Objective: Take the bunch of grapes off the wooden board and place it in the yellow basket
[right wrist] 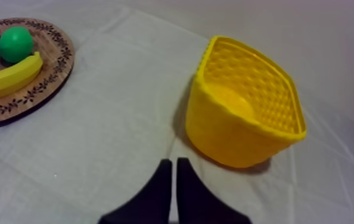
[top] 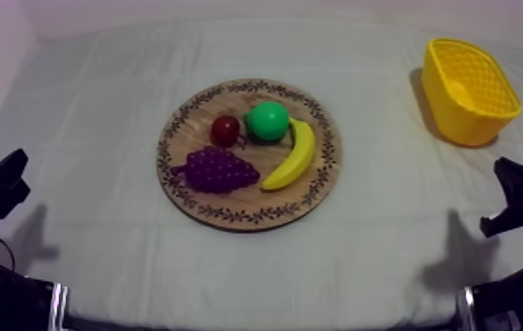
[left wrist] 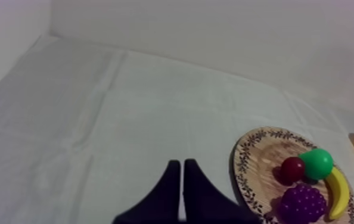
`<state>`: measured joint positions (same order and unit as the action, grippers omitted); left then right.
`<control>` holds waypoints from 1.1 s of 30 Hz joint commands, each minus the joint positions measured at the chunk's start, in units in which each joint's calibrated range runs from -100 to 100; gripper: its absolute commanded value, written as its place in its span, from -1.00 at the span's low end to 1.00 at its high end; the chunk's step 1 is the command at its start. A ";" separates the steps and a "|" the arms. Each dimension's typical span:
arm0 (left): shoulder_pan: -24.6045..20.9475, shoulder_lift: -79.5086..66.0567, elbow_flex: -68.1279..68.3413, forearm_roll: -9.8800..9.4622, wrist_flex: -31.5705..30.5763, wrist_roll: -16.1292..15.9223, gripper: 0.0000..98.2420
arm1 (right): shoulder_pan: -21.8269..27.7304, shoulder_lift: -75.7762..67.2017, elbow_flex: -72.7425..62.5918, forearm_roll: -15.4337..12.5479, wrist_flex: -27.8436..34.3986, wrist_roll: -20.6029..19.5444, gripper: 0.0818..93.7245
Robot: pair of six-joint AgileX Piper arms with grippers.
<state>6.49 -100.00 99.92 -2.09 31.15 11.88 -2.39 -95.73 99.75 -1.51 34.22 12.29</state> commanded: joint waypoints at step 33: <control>-0.01 0.00 -0.04 -0.04 -0.03 0.01 -1.00 | -6.09 11.34 -10.20 1.72 -1.43 1.19 -0.99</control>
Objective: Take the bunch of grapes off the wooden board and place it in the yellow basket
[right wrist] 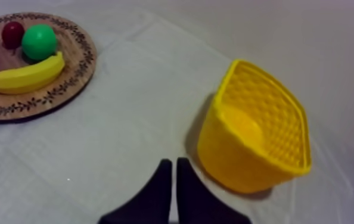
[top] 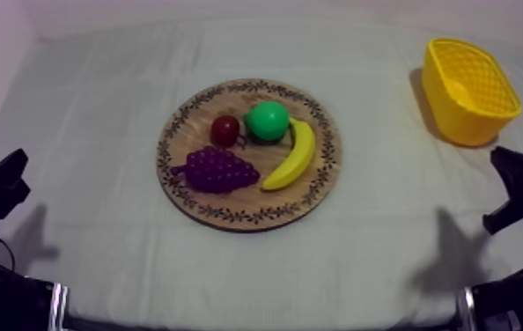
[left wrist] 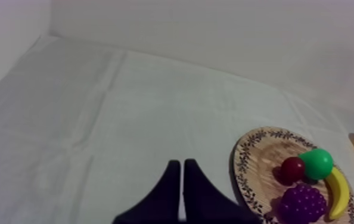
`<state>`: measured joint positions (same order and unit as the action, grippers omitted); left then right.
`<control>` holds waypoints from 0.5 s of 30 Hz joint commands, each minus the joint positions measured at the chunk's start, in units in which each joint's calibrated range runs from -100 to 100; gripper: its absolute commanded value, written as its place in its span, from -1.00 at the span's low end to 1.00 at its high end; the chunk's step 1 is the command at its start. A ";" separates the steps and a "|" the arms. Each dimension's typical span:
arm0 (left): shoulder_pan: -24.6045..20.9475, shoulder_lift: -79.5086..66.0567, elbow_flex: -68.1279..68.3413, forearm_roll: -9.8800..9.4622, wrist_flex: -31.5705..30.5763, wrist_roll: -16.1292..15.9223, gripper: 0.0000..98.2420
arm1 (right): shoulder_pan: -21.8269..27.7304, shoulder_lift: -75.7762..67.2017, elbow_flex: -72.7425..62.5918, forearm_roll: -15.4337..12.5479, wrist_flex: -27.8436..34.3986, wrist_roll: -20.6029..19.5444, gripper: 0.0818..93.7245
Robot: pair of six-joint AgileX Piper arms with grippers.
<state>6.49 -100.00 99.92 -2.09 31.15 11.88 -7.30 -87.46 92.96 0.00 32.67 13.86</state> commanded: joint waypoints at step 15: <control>-0.01 0.00 -0.04 -0.04 -0.03 0.01 -1.00 | -10.96 31.68 -38.52 2.82 8.18 -0.66 -0.99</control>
<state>6.49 -100.00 99.92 -2.09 31.15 11.88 -17.37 -60.76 61.18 2.74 40.05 13.25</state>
